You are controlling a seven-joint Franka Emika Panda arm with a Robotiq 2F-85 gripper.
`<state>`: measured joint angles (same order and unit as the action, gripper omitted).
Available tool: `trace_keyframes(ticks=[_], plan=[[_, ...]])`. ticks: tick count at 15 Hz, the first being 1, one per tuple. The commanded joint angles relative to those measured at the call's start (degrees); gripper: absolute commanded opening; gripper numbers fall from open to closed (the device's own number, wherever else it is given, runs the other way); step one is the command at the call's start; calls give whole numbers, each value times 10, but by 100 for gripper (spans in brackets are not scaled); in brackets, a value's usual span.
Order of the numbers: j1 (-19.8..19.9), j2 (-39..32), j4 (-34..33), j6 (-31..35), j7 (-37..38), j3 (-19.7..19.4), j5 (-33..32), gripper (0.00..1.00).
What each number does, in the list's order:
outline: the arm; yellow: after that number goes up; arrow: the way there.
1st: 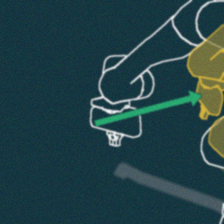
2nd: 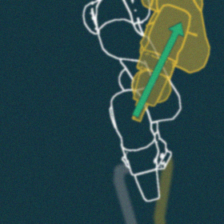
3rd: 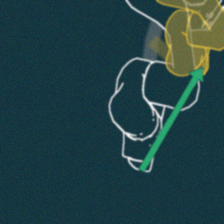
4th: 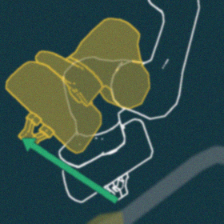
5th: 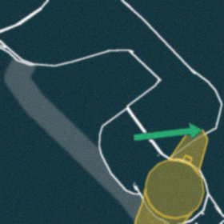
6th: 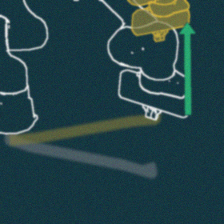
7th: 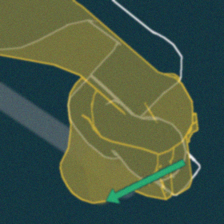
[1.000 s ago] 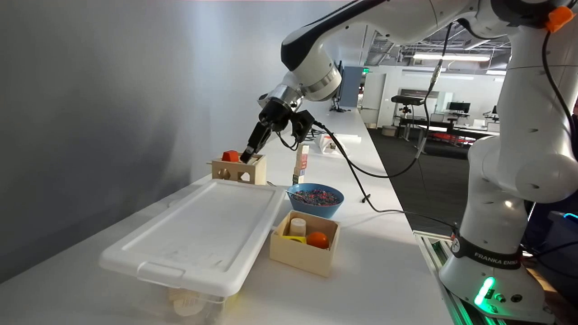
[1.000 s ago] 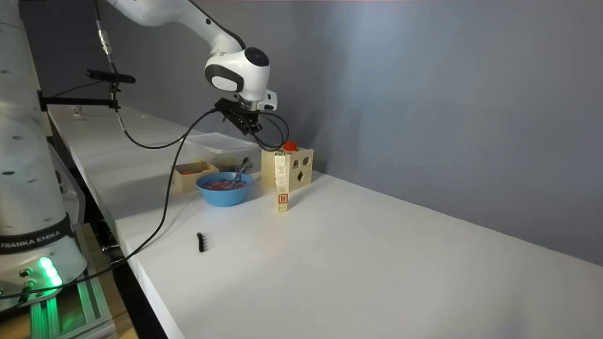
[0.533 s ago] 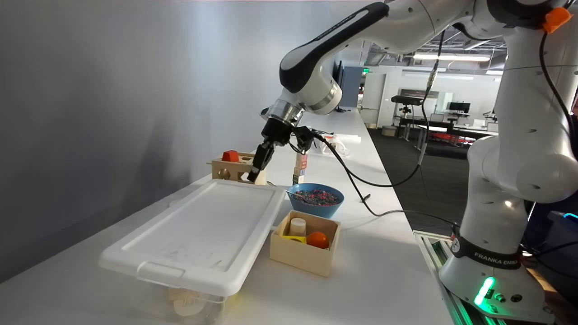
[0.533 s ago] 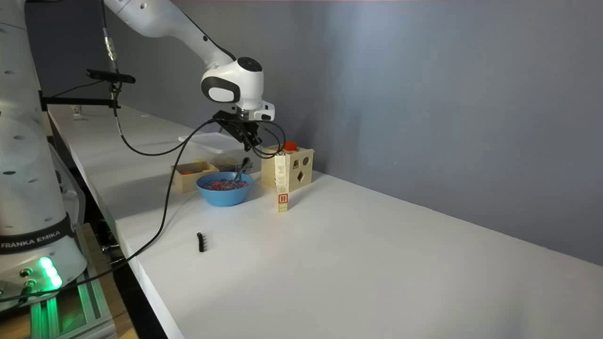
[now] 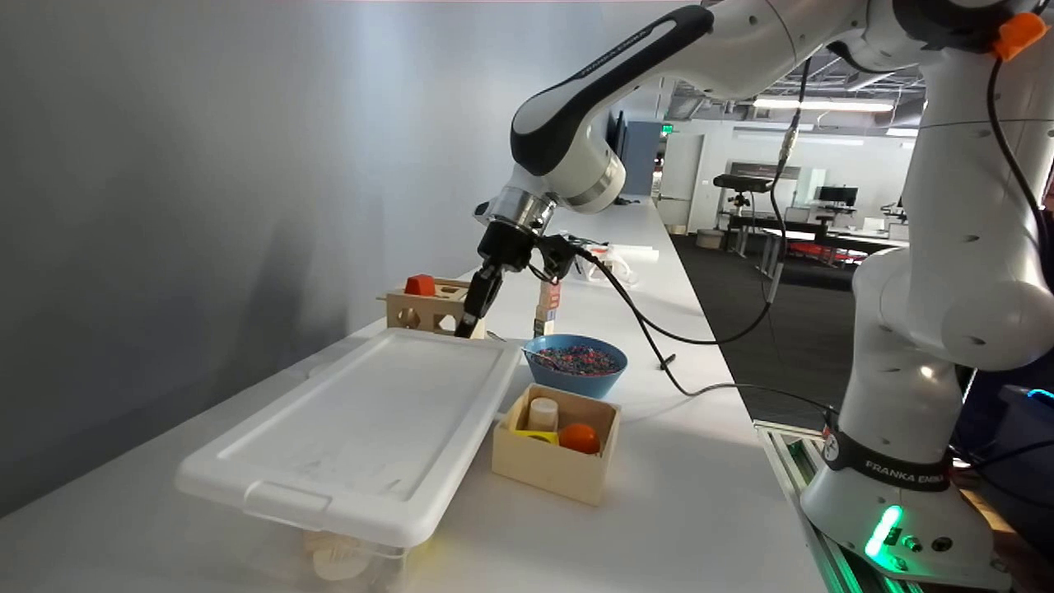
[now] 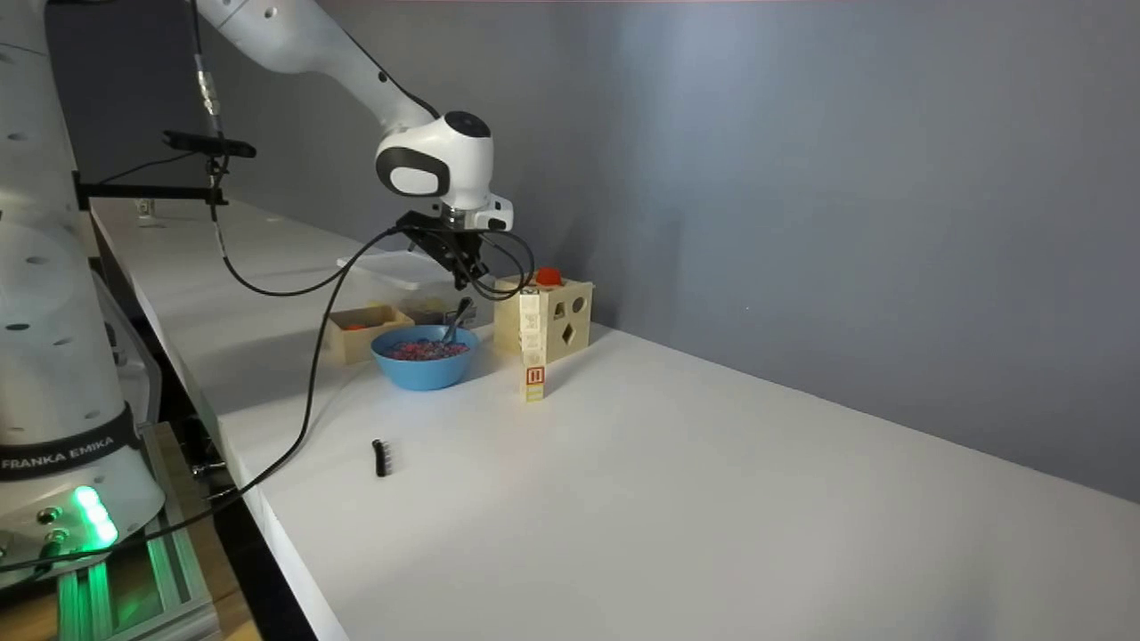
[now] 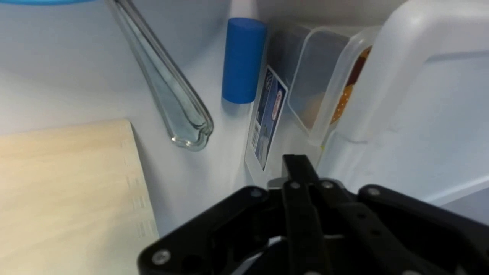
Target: Remove the white lid from the clear container then place the objects in the wooden box into the container.
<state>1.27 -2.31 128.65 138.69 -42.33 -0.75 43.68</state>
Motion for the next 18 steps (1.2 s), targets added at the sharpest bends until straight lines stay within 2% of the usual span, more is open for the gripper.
trace_keyframes(ticks=[1, 7, 18], plan=[[-4, 43, 32, 13, 13, 5, -22, 0], [-11, 69, 45, 11, 21, 4, -43, 0], [-17, 46, 36, 25, 9, 4, -19, 0]])
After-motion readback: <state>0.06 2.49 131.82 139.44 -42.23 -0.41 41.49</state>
